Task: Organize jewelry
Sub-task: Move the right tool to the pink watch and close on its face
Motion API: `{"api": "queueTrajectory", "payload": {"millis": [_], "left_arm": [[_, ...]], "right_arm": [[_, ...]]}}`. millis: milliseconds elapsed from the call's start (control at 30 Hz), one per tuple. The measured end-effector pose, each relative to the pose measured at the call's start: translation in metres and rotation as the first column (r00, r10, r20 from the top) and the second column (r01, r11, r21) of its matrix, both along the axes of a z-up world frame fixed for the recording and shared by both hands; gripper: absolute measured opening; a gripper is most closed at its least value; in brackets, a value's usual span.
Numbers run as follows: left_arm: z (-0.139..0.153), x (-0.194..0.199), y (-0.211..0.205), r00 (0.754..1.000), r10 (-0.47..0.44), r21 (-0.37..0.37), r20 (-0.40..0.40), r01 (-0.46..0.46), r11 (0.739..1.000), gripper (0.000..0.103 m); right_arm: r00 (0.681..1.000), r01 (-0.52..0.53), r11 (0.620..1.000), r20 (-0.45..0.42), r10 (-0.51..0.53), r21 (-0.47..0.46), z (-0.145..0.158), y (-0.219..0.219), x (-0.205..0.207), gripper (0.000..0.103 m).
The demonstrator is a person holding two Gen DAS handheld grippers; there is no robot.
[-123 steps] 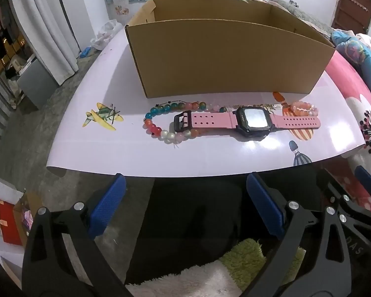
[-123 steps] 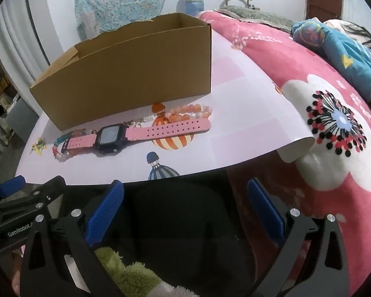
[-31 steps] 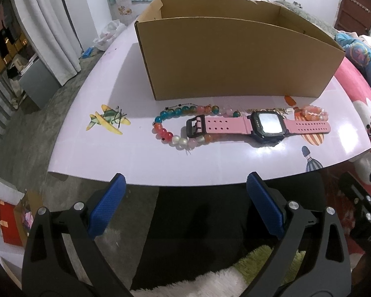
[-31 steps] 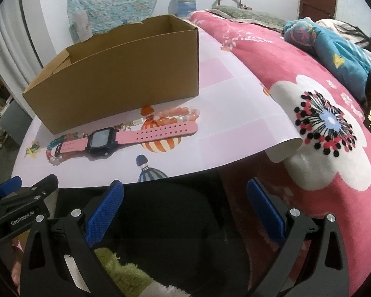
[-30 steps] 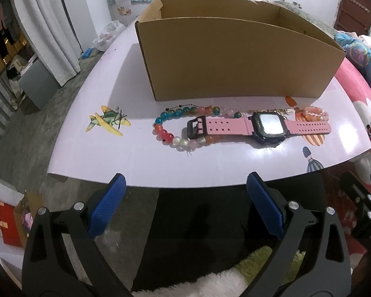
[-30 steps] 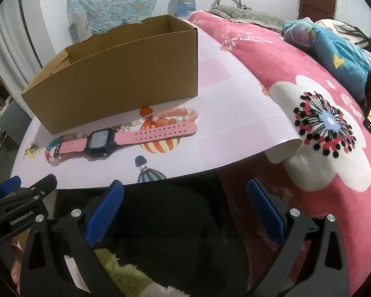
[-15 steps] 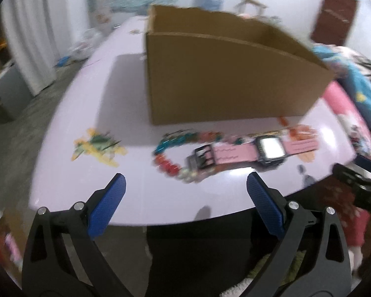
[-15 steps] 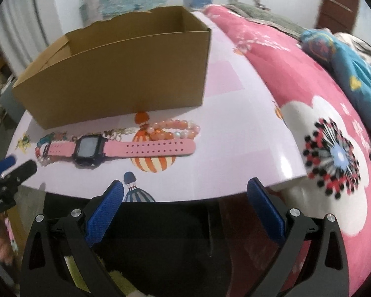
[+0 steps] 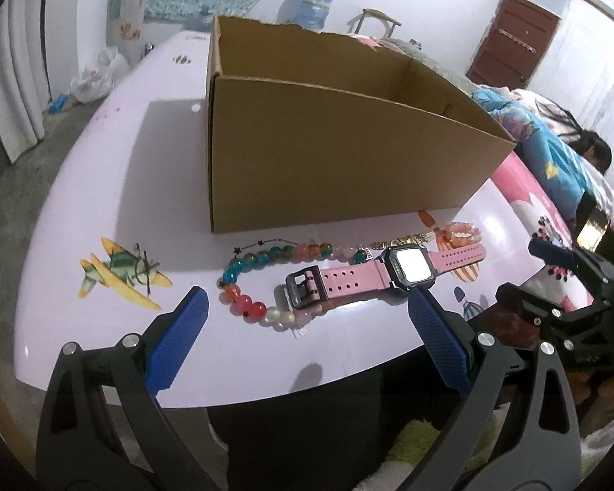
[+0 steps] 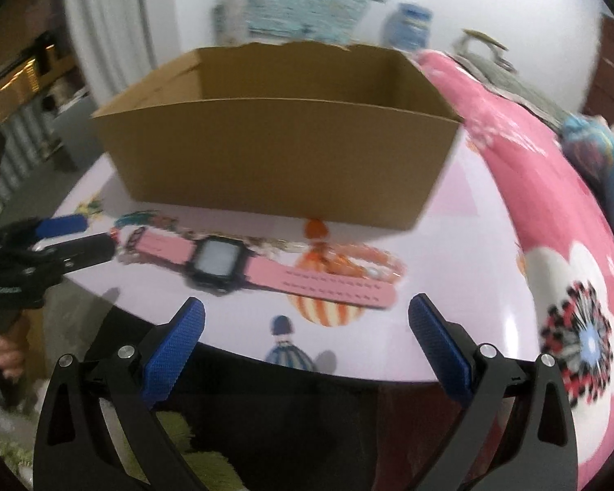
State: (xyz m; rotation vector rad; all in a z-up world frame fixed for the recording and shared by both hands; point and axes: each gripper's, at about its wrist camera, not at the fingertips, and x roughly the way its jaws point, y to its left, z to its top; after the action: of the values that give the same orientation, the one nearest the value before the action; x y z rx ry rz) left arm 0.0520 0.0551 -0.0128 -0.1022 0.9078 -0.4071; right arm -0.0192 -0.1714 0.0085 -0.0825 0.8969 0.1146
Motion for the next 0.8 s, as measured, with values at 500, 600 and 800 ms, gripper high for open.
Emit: {"api": "queueTrajectory", "payload": {"millis": [500,600,800], "left_arm": [[0.005,-0.005,-0.007,0.997,-0.017,0.177,0.076,0.003,0.984,0.068],[0.007,-0.006,-0.007,0.997,-0.022,0.152,0.073,0.01,0.988,0.058],[0.006,-0.011,-0.01,0.995,-0.055,0.136,0.078,0.044,0.99,0.039]], "right_arm": [[0.972,-0.226,0.971,-0.056,0.23,0.077,-0.011,0.014,0.026,0.064],[0.956,-0.289,0.957,-0.047,0.29,0.04,-0.01,0.024,0.028,0.063],[0.911,-0.41,0.911,-0.06,0.407,-0.039,-0.014,0.049,0.034,0.056]]}}
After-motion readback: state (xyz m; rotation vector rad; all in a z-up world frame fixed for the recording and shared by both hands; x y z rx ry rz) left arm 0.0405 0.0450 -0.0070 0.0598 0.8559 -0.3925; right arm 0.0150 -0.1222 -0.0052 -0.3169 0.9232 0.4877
